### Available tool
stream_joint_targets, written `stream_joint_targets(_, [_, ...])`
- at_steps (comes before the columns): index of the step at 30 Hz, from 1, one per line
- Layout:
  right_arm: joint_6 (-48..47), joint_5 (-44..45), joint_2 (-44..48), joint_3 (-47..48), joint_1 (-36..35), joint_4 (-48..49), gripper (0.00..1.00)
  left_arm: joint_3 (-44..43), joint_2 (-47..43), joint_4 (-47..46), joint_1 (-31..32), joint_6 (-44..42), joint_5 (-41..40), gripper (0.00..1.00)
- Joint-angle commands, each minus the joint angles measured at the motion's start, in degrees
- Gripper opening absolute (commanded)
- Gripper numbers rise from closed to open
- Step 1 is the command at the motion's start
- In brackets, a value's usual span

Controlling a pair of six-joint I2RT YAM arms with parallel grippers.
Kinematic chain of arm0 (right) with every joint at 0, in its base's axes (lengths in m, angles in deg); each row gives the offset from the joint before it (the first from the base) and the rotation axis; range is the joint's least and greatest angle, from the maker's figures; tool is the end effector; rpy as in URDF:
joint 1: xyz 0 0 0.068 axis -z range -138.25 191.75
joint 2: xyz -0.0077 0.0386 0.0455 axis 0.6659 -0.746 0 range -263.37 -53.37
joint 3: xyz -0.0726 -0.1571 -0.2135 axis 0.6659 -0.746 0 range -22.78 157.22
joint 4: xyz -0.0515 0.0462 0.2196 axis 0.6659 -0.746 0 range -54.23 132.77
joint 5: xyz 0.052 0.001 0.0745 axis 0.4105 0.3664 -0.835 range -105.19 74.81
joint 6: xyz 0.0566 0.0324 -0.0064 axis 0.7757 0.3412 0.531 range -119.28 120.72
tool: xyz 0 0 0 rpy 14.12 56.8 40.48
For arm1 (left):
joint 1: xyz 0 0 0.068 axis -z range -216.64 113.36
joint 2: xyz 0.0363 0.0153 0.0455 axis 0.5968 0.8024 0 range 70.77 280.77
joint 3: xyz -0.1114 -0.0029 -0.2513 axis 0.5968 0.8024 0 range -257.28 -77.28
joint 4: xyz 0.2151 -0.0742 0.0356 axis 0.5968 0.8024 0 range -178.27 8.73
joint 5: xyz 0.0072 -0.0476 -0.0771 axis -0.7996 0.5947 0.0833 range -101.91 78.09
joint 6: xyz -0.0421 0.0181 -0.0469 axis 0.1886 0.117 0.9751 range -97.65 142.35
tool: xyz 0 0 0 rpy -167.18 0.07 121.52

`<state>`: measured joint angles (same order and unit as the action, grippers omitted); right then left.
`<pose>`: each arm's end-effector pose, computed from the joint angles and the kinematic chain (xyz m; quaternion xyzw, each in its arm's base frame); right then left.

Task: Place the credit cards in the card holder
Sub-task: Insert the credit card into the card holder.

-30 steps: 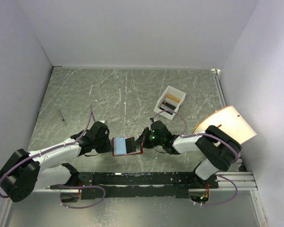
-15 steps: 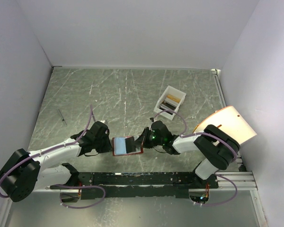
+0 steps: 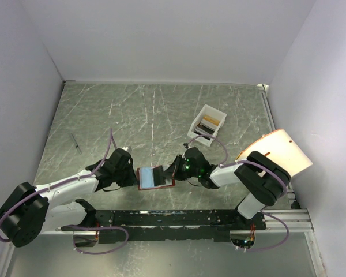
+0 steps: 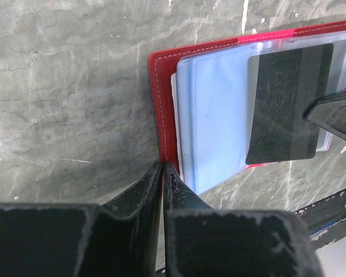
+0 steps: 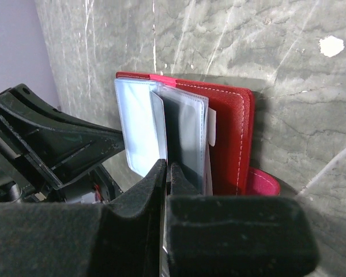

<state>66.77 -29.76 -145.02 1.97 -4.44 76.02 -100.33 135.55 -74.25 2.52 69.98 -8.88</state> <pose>0.1768 0.2030 0.1400 0.0918 0.8716 0.4512 0.1683 0.1339 -0.1125 0.1546 -0.0628 0.9533 -0.2206 0.1965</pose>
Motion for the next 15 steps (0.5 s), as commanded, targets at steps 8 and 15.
stream_joint_targets(8, [-0.3,2.1,-1.6,-0.8,0.0,0.3,0.00,1.4,-0.3,-1.7,0.2,0.7,2.0,0.15])
stream_joint_targets(15, [-6.9,4.4,-0.6,1.0,0.1,-4.9,0.00,1.6,-0.3,-2.1,0.3,0.6,2.3,0.15])
